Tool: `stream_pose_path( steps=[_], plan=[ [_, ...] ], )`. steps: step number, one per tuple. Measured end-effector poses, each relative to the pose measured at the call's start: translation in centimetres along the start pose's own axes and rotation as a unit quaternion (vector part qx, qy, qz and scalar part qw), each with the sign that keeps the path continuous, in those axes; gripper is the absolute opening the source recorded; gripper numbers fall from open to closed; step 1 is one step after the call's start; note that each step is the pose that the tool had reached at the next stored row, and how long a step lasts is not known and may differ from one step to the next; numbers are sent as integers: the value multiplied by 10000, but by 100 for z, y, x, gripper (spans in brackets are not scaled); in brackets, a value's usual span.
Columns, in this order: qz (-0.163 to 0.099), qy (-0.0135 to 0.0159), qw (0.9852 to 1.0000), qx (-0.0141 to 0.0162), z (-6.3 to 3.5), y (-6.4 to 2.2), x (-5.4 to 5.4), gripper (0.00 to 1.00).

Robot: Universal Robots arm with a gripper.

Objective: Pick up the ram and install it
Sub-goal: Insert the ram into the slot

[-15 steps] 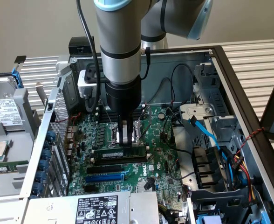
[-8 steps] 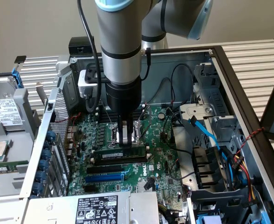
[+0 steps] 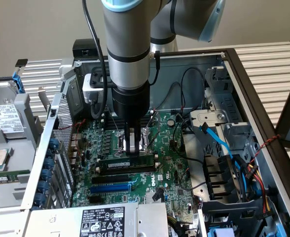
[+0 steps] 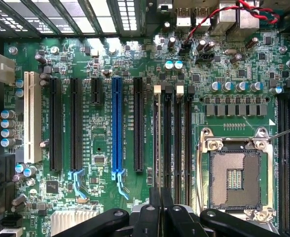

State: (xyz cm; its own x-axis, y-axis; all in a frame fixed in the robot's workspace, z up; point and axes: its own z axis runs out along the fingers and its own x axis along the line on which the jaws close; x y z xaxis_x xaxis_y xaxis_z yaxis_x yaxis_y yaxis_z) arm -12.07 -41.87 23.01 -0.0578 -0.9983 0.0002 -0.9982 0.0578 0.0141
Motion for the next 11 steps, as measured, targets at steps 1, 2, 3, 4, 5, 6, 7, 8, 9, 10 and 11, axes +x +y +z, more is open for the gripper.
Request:
stream_pose_path(
  steps=[1,2,3,4,5,6,7,8,9,10,11],
  plan=[
    [0,1,10000,0,0,0,0,12],
    [0,2,10000,-1,1,0,1,12],
    [0,2,10000,-1,1,0,1,12],
    [0,2,10000,-1,3,0,1,12],
    [0,1,10000,-1,3,0,1,12],
    [-1,-5,10000,-10,3,1,-1,12],
    [-1,-4,10000,-10,3,1,-1,12],
    [-1,-4,10000,-10,3,1,-1,12],
    [-1,-4,10000,-10,3,1,-1,12],
    [0,-4,10000,-10,3,1,-1,12],
    [0,-7,10000,-15,3,2,-1,12]
  ],
)
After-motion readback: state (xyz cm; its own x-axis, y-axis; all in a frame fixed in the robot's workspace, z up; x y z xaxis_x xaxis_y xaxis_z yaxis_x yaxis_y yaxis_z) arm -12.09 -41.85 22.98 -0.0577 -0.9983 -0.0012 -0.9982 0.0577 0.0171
